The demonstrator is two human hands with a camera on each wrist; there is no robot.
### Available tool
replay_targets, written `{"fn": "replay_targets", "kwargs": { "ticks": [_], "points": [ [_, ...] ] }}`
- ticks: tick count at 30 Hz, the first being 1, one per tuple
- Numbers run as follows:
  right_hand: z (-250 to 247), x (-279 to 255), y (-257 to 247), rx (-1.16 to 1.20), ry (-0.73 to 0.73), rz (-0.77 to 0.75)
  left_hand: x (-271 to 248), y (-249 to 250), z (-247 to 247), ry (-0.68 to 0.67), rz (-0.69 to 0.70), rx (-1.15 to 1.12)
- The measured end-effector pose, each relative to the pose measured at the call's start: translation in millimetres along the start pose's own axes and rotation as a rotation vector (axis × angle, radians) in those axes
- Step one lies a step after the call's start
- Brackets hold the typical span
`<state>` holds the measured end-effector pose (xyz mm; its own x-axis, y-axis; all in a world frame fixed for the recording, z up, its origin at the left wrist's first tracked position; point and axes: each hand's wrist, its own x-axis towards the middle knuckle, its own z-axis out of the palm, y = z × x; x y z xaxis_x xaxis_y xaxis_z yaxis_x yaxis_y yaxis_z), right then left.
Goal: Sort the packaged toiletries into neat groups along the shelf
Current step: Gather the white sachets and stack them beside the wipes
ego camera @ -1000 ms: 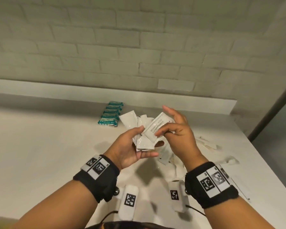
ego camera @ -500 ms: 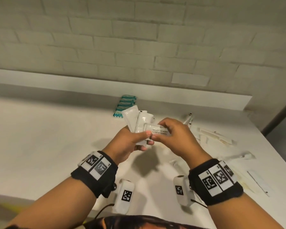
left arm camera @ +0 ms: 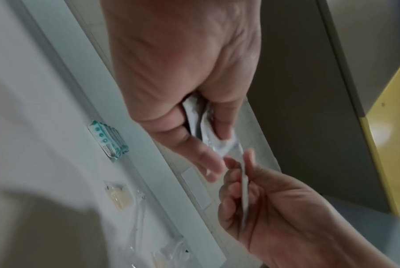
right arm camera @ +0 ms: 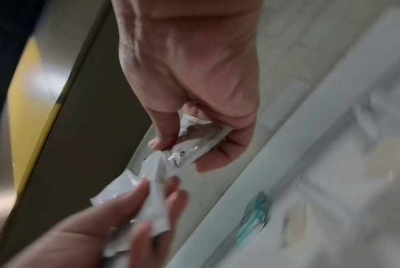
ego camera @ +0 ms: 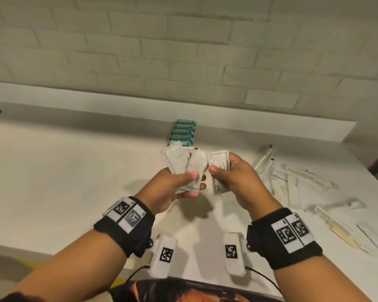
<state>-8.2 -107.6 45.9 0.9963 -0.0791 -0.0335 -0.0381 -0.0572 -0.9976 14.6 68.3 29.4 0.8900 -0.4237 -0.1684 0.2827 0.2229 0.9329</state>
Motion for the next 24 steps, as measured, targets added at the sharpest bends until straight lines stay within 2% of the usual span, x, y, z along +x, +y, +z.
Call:
{"fn": "replay_targets", "kwargs": {
  "ticks": [2,3,6,8,9,10,11,13,15,17,20,24],
  "points": [
    [11.0,-0.5,-1.7,0.103,-0.071,0.011,1.2,-0.3,-3.2,-0.006,-0.020,0.035],
    [14.1,0.7,-2.2,0.100,-0.057,-0.028,2.0,-0.5,-3.4,-0.013,-0.032,0.038],
    [5.0,7.5,-4.7,-0.043,0.088,-0.345,10.1,2.0,-5.2,0.019,-0.083,-0.022],
    [-9.1,9.8,-0.6,-0.435,0.058,-0.609,17.4,4.1,-5.8,0.026,-0.095,-0.094],
    [-16.2,9.5,3.2,-0.659,0.006,-0.705,21.5,4.5,-4.4,0.025,-0.089,-0.115],
    [-21.5,8.5,7.6,-0.785,-0.050,-0.734,25.0,5.0,-3.3,0.038,-0.075,-0.117],
    [-25.7,7.0,12.1,-0.782,-0.093,-0.684,28.1,5.6,-1.7,0.058,-0.055,-0.098],
    [-30.8,5.3,12.4,-0.540,-0.091,-0.478,34.9,7.8,2.0,0.106,-0.020,-0.070],
    [-34.8,7.9,9.2,-0.361,-0.026,-0.276,41.8,10.4,2.6,0.151,0.007,-0.076],
    [-40.7,13.8,6.1,-0.347,0.042,-0.147,48.1,12.2,-1.3,0.175,0.038,-0.074],
    [-40.7,22.9,-3.8,-0.228,0.035,-0.062,55.8,14.7,-4.0,0.163,0.068,-0.029],
    [-17.7,35.2,-5.7,-0.066,-0.167,-0.006,64.0,19.9,8.0,0.107,0.055,-0.063]
  ]
}}
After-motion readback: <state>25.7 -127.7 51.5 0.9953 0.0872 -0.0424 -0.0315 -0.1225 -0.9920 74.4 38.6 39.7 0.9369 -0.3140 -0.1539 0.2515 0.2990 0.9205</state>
